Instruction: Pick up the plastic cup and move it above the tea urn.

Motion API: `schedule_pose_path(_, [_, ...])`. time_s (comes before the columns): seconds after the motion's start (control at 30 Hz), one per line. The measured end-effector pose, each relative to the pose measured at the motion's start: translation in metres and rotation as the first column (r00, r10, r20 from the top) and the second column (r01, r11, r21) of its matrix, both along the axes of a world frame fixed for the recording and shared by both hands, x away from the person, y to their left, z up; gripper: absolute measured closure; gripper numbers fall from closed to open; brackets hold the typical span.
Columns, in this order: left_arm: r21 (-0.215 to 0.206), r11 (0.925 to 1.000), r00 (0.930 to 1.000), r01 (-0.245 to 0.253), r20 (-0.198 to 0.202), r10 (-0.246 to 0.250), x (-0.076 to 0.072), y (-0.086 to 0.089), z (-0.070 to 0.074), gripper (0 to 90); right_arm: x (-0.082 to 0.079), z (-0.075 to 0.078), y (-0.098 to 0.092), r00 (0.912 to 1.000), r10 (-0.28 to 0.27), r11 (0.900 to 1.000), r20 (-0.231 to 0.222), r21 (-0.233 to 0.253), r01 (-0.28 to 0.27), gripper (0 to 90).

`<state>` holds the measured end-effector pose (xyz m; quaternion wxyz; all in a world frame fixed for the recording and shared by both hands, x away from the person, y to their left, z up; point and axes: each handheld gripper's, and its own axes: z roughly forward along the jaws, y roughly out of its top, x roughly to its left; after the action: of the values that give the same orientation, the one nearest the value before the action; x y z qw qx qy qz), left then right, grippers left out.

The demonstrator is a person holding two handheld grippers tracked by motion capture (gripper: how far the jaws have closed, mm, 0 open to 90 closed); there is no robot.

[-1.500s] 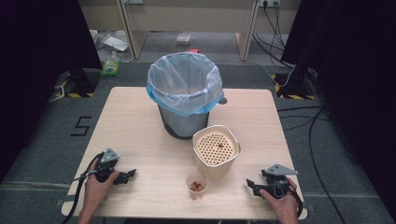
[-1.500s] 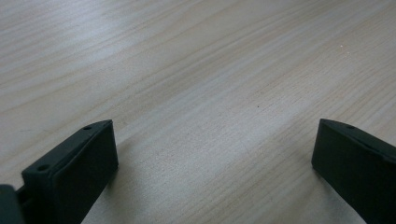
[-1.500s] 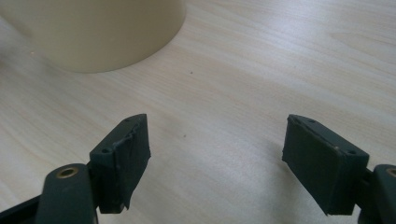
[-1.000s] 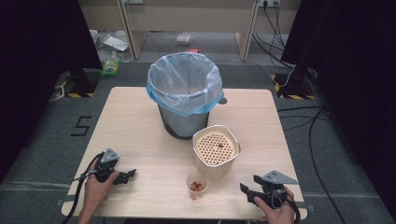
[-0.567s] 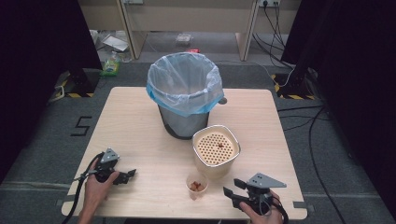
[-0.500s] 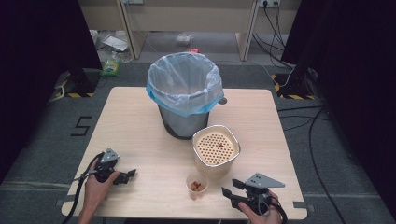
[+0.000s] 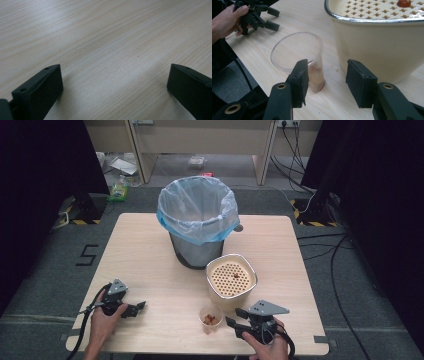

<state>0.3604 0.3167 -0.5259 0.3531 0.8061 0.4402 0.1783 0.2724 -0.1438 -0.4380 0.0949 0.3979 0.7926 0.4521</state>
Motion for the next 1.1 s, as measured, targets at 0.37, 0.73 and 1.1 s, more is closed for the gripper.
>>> schedule_pose_path(0.37, [0.000, 1.0000, 1.0000, 0.000, 0.000, 0.000, 0.000, 0.000, 0.000, 0.0, 0.006, -0.002, 0.015, 0.9998, 0.019, 1.000, -0.004, -0.014, -0.019, 54.9])
schedule_pose_path(0.73, [0.000, 1.0000, 1.0000, 0.000, 0.000, 0.000, 0.000, 0.000, 0.000, 0.0, 0.007, 0.006, 0.019, 0.9997, 0.019, 1.000, 0.018, 0.007, -0.019, 55.0])
schedule_pose_path(1.1, [0.000, 1.0000, 1.0000, 0.000, 0.000, 0.000, 0.000, 0.000, 0.000, 0.0, 0.010, -0.012, 0.022, 0.9980, 0.057, 0.998, -0.029, -0.038, -0.058, 64.7])
